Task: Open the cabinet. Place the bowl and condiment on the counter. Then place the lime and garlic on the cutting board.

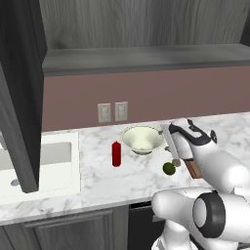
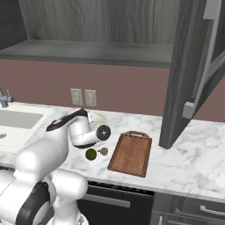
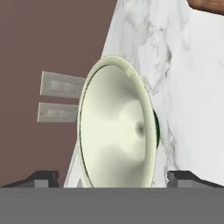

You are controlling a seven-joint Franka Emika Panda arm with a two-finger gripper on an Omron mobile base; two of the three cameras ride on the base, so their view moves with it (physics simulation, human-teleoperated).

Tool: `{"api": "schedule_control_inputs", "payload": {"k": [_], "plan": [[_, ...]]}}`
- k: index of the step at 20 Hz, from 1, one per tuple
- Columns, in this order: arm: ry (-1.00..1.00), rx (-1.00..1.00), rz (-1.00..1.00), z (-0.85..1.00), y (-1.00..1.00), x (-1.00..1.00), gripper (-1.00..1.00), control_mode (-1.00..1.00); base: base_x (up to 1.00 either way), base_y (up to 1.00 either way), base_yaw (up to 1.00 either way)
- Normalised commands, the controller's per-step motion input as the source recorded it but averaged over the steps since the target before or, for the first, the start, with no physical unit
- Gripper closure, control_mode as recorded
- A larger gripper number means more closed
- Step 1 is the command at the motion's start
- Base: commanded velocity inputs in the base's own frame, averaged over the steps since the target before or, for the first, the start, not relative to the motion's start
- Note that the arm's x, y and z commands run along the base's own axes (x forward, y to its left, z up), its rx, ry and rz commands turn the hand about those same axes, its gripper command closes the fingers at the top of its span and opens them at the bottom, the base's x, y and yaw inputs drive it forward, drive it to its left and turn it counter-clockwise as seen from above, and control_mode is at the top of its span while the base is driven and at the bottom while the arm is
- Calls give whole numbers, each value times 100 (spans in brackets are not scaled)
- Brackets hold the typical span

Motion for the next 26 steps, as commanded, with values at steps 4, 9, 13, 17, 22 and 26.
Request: {"api": "schedule_control_inputs", "payload": {"k": [4, 9, 13, 17, 22, 26], "plan": [[7, 0, 0, 52, -5, 0, -100, -100, 0, 0, 0], [11, 0, 0, 35, -15, -9, -100, -100, 0, 0, 0], [16, 0, 0, 19, -17, -17, -100, -100, 0, 0, 0], [19, 0, 0, 8, -15, -23, -100, -100, 0, 0, 0], [14, 0, 0, 1, -2, -23, -100, -100, 0, 0, 0], [5, -1, 4, 0, 0, -24, -100, -100, 0, 0, 0]]}}
